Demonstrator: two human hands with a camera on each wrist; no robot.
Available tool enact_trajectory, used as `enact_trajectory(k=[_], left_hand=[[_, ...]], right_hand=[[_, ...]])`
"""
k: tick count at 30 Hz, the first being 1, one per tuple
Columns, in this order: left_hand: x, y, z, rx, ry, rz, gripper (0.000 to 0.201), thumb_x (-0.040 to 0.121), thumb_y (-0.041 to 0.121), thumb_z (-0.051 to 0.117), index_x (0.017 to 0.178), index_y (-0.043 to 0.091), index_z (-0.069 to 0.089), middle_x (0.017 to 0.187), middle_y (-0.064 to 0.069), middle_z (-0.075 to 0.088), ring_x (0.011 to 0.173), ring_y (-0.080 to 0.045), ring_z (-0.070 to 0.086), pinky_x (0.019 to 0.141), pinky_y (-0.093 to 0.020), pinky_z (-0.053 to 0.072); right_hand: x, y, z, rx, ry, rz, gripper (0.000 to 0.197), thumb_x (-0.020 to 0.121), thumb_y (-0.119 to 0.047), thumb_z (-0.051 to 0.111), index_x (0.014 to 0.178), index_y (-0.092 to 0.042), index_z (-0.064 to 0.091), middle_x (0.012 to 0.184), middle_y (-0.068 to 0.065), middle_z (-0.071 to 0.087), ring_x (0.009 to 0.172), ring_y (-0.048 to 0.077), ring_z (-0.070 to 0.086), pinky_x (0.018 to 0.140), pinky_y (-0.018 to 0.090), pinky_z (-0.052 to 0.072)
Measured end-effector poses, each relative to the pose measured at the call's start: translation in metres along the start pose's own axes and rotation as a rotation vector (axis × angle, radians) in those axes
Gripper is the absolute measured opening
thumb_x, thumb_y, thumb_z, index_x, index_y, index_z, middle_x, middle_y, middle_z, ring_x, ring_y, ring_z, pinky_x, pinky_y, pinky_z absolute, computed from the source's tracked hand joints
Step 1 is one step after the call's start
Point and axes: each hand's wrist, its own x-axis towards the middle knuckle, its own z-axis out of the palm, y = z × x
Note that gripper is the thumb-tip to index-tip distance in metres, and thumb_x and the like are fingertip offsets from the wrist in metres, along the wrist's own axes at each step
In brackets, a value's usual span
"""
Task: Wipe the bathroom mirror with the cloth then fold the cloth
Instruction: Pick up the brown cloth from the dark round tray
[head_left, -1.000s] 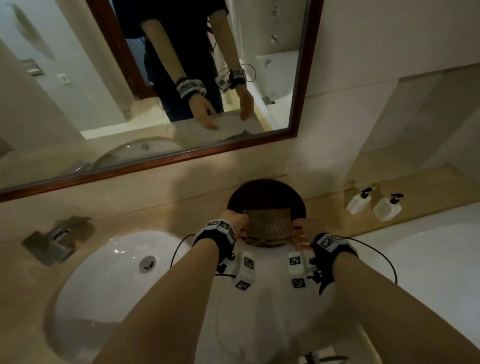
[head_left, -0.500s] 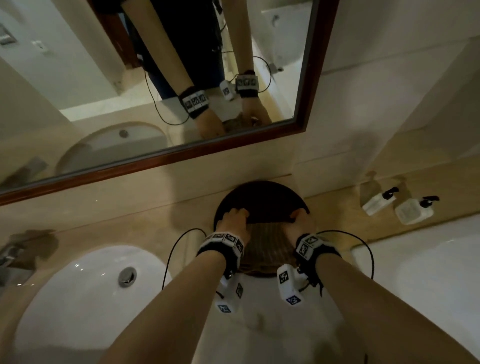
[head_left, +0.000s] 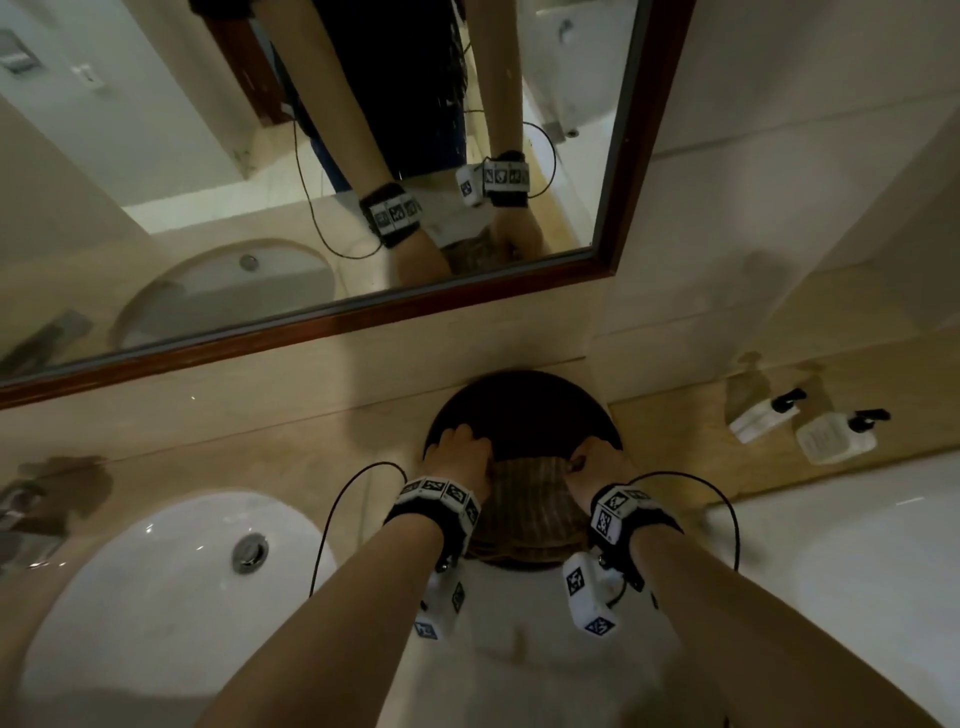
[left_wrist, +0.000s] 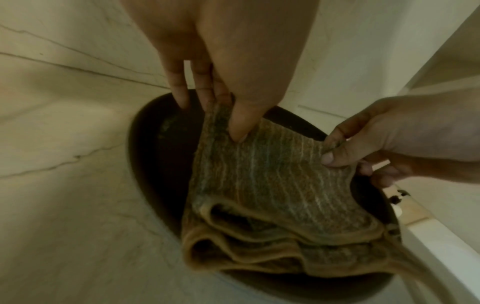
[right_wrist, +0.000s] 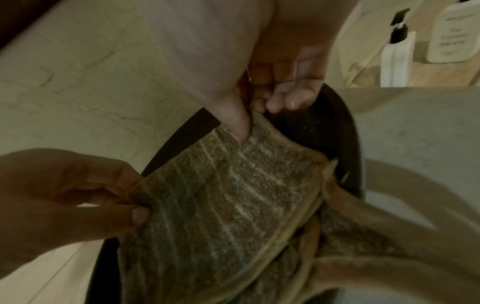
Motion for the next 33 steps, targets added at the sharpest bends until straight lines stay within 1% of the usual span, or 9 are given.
enact_trajectory(k=[6, 9, 13, 17, 19, 21, 27, 30, 33], left_hand=[[-0.037, 0.001, -0.043, -0.215, 0.057, 0.008, 0.022, 0.093, 0.019, 0.057, 0.114, 0.016, 0.060, 0.114, -0.009, 0.062, 0.102, -0.030, 0.060, 0.081, -0.036, 0.052], [-0.057, 0.002, -0.085, -0.199, 0.108, 0.072, 0.018, 0.090, 0.022, 0.063, 0.108, 0.018, 0.063, 0.114, -0.008, 0.064, 0.105, -0.027, 0.061, 0.086, -0.033, 0.050], [-0.085, 0.008, -0.146, -0.215, 0.252, 0.100, 0.020, 0.087, 0.022, 0.069, 0.107, 0.017, 0.065, 0.111, -0.005, 0.067, 0.105, -0.024, 0.062, 0.088, -0.031, 0.050], [-0.110, 0.019, -0.195, -0.201, 0.357, 0.125, 0.014, 0.089, 0.024, 0.066, 0.102, 0.021, 0.063, 0.109, -0.001, 0.063, 0.102, -0.022, 0.060, 0.088, -0.030, 0.049], [-0.117, 0.024, -0.206, -0.200, 0.413, 0.119, 0.010, 0.087, 0.025, 0.068, 0.091, 0.026, 0.059, 0.100, 0.003, 0.061, 0.098, -0.020, 0.060, 0.085, -0.028, 0.048], [-0.121, 0.030, -0.210, -0.204, 0.441, 0.122, 0.012, 0.086, 0.025, 0.069, 0.087, 0.026, 0.057, 0.099, 0.002, 0.063, 0.097, -0.020, 0.061, 0.086, -0.030, 0.049], [-0.130, 0.029, -0.216, -0.182, 0.490, 0.074, 0.005, 0.088, 0.026, 0.063, 0.091, 0.028, 0.060, 0.102, 0.002, 0.064, 0.095, -0.021, 0.062, 0.087, -0.034, 0.052], [-0.140, 0.022, -0.228, -0.172, 0.732, 0.046, 0.008, 0.089, 0.027, 0.057, 0.095, 0.031, 0.062, 0.100, 0.006, 0.055, 0.088, -0.017, 0.057, 0.077, -0.033, 0.051], [-0.155, 0.021, -0.252, -0.287, 1.028, 0.008, 0.008, 0.089, 0.026, 0.060, 0.096, 0.026, 0.064, 0.099, 0.004, 0.043, 0.077, -0.014, 0.045, 0.068, -0.027, 0.038]], right_hand=[[-0.024, -0.016, -0.042, 0.056, 0.060, -0.063, 0.008, 0.086, -0.017, 0.053, 0.078, -0.021, 0.054, 0.097, 0.007, 0.064, 0.074, 0.020, 0.053, 0.066, 0.026, 0.041], [-0.040, -0.037, -0.087, 0.135, 0.066, -0.095, 0.009, 0.085, -0.015, 0.060, 0.079, -0.019, 0.055, 0.091, 0.005, 0.061, 0.075, 0.023, 0.055, 0.067, 0.028, 0.045], [-0.069, -0.066, -0.145, 0.223, 0.213, -0.162, 0.014, 0.083, -0.015, 0.067, 0.096, -0.011, 0.063, 0.097, 0.010, 0.065, 0.093, 0.030, 0.061, 0.075, 0.028, 0.049], [-0.092, -0.087, -0.186, 0.299, 0.390, -0.280, 0.010, 0.081, -0.020, 0.069, 0.088, -0.016, 0.065, 0.099, 0.010, 0.065, 0.078, 0.021, 0.057, 0.056, 0.020, 0.037], [-0.098, -0.092, -0.197, 0.327, 0.460, -0.275, 0.008, 0.080, -0.024, 0.068, 0.085, -0.022, 0.062, 0.093, 0.006, 0.064, 0.072, 0.019, 0.053, 0.052, 0.020, 0.035], [-0.104, -0.095, -0.201, 0.348, 0.475, -0.241, 0.006, 0.081, -0.022, 0.064, 0.083, -0.025, 0.059, 0.087, 0.001, 0.061, 0.073, 0.019, 0.053, 0.059, 0.022, 0.039], [-0.108, -0.100, -0.205, 0.417, 0.441, -0.260, 0.006, 0.080, -0.023, 0.066, 0.085, -0.023, 0.061, 0.088, 0.001, 0.062, 0.079, 0.020, 0.058, 0.066, 0.023, 0.043], [-0.110, -0.118, -0.216, 0.423, 0.432, -0.296, 0.019, 0.080, -0.026, 0.071, 0.096, -0.017, 0.067, 0.096, 0.003, 0.065, 0.092, 0.022, 0.062, 0.077, 0.025, 0.047], [-0.115, -0.153, -0.238, 0.519, 0.461, -0.353, 0.019, 0.078, -0.027, 0.072, 0.094, -0.018, 0.067, 0.094, 0.002, 0.066, 0.085, 0.021, 0.061, 0.072, 0.024, 0.046]])
